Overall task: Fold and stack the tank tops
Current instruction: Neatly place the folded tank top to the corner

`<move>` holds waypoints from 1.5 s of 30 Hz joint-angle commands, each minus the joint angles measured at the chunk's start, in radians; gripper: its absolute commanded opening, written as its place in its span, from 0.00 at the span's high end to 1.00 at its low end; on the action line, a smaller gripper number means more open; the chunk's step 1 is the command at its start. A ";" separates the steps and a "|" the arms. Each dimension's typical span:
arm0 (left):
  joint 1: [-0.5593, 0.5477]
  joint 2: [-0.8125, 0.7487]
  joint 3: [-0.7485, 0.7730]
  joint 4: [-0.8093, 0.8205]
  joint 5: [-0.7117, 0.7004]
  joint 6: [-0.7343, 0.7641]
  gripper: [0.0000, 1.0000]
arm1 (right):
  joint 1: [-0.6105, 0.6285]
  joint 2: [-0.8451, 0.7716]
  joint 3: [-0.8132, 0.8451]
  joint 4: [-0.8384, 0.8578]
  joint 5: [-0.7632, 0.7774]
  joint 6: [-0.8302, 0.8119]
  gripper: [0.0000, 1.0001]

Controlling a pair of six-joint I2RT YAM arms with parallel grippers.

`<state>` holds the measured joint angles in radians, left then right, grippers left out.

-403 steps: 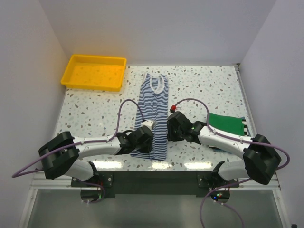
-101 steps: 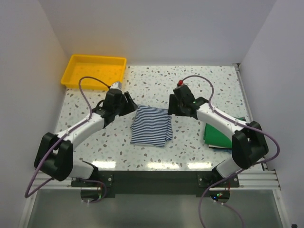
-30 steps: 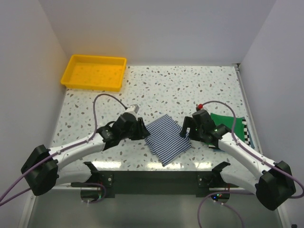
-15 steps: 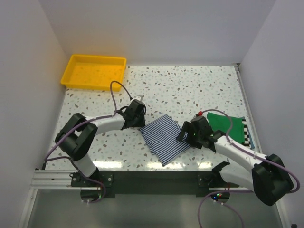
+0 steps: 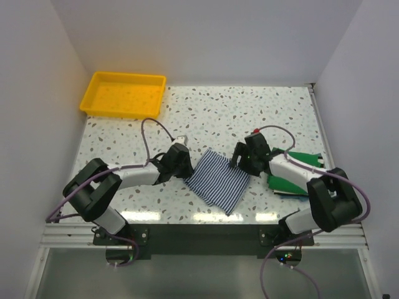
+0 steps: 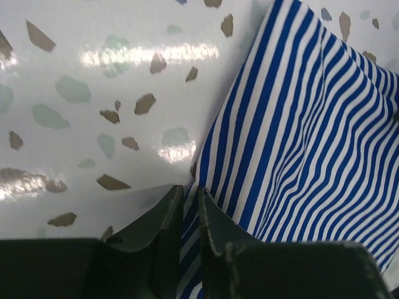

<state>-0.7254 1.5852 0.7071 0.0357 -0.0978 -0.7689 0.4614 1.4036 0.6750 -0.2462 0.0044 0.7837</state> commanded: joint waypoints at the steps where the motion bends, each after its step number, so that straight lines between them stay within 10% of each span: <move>1: -0.048 -0.045 -0.075 0.024 0.030 -0.105 0.80 | -0.058 0.086 0.192 -0.022 0.020 -0.138 0.17; 9: -0.049 -0.119 -0.144 0.007 -0.017 -0.118 0.80 | -0.086 0.025 0.299 -0.231 0.108 -0.201 0.03; 22: -0.031 -0.096 -0.116 0.021 0.044 -0.070 0.79 | 0.002 -0.302 -0.086 -0.251 0.003 -0.061 0.01; 35: -0.034 -0.060 -0.170 0.105 0.093 -0.081 0.80 | 0.083 -0.141 -0.184 0.033 -0.066 0.057 0.01; 45: -0.057 -0.004 -0.189 0.173 0.155 -0.090 0.82 | 0.086 -0.042 -0.218 0.110 -0.037 0.051 0.30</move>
<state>-0.7666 1.5349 0.5522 0.2337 0.0277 -0.8719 0.5385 1.2846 0.5091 -0.1001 -0.0456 0.8402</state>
